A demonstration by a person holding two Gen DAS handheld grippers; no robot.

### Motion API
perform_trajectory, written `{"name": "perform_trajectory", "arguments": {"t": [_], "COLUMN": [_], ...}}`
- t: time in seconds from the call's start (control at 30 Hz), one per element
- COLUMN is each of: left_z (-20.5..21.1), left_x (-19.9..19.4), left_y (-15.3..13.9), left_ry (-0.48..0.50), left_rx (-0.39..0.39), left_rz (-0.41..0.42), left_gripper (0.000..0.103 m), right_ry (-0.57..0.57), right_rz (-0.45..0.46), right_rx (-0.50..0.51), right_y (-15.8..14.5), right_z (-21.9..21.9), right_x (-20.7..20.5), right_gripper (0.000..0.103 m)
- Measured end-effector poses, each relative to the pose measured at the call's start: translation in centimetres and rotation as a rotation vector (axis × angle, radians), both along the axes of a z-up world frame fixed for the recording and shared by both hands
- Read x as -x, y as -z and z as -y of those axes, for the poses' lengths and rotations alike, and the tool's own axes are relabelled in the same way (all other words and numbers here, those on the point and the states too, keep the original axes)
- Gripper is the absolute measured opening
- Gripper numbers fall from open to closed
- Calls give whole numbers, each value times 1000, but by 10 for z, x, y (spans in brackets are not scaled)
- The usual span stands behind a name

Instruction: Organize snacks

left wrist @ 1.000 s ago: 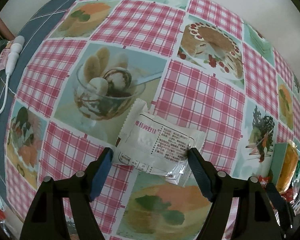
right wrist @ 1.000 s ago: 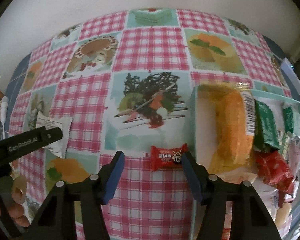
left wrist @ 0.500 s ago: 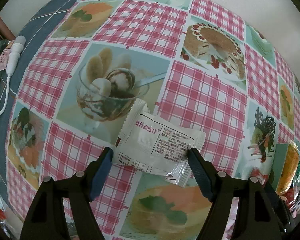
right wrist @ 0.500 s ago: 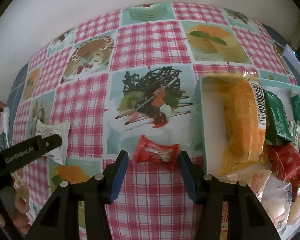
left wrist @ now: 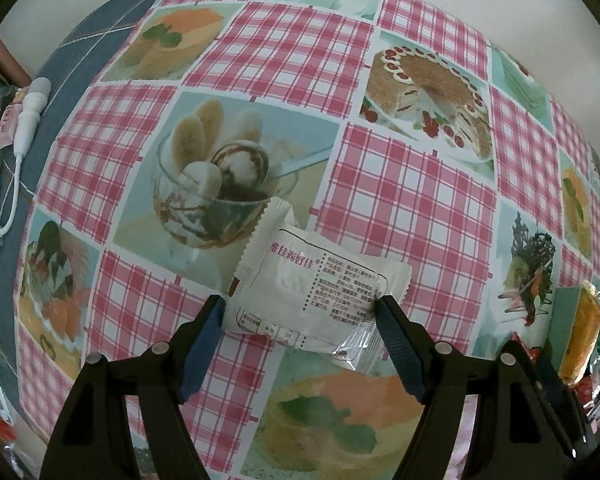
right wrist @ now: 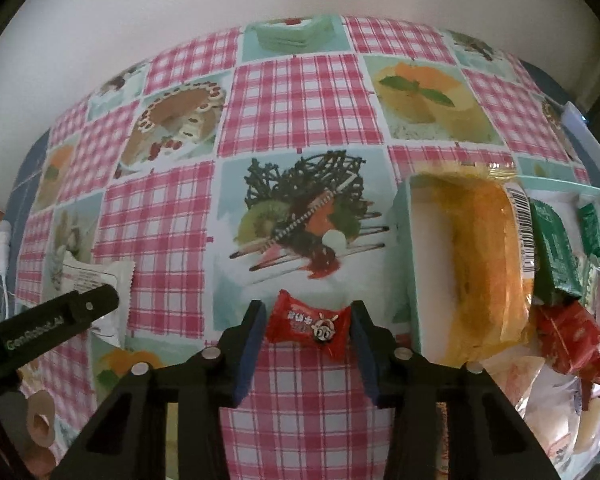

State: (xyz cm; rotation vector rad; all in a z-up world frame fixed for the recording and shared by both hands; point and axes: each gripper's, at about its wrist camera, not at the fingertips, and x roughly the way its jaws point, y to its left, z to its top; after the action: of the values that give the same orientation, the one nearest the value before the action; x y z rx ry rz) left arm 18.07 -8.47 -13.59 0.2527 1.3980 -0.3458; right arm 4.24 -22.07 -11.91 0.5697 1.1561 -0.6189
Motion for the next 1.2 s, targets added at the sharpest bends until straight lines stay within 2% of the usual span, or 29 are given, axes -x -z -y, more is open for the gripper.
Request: {"name": "perform_trajectory", "arguments": {"t": [0.03,0.1,0.33,0.9,0.97,1.07,1.2], "left_z": [6,9,10,-1,-2,-3,-4], "left_x": [6,10,10,6,7,11,17], "left_y": [-6,-9,-14,-29,-32,-39,-46], "left_ry": [-2,0,-11,-30,-31,-24,-12], "left_rx": [-2,-5,5,9,20,41,46], "left_rz": [2,7,24,43,40,41,44], "left_gripper": [78,78,71,65,60,48,45], "right_ry": [-2,-2,-2,6,7,13,18], "right_rz": [-1,-3,3,37,40,44,54], "right_rx": [4,11,2,-2,-4,-5,-2], "right_y": [0,0,-3,-26,-30,-37,-47], "right_z": [0,-2,1,5,6,7,7], "right_x": [0,-2,4,11,15,21,32], "right_gripper": [44,31,27,26,26,26,26]}}
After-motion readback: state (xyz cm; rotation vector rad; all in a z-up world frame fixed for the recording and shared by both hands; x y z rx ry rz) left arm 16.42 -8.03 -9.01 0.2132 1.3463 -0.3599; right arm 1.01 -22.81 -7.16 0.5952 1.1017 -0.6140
